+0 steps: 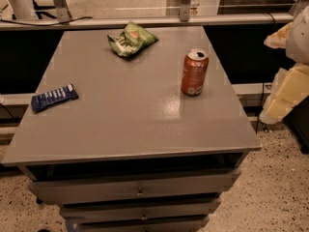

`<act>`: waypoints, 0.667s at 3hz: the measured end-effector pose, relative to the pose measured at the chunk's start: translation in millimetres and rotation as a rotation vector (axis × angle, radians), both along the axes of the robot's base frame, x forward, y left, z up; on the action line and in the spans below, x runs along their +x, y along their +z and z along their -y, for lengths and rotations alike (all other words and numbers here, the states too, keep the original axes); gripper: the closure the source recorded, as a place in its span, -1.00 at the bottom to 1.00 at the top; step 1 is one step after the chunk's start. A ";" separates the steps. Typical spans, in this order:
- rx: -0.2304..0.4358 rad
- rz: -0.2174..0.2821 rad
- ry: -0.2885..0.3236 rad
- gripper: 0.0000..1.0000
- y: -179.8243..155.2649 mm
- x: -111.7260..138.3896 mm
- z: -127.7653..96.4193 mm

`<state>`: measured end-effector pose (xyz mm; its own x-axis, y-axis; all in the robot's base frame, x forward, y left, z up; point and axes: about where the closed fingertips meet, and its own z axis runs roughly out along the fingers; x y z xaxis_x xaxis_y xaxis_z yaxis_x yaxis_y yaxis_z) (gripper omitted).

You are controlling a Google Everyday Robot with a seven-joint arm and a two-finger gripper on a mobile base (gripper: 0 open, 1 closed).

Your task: Knock coke can over

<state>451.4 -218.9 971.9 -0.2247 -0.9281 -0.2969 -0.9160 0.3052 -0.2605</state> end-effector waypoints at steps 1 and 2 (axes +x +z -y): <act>0.190 0.066 -0.045 -1.00 -19.6 35.1 8.3; 0.384 0.139 -0.085 -1.00 -39.8 78.5 5.9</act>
Offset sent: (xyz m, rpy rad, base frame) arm 0.1392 -0.0119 -0.0562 0.6359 -0.2595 -0.1473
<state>529.9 -224.8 932.1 -0.2287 -0.7239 -0.6508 -0.8476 0.4770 -0.2327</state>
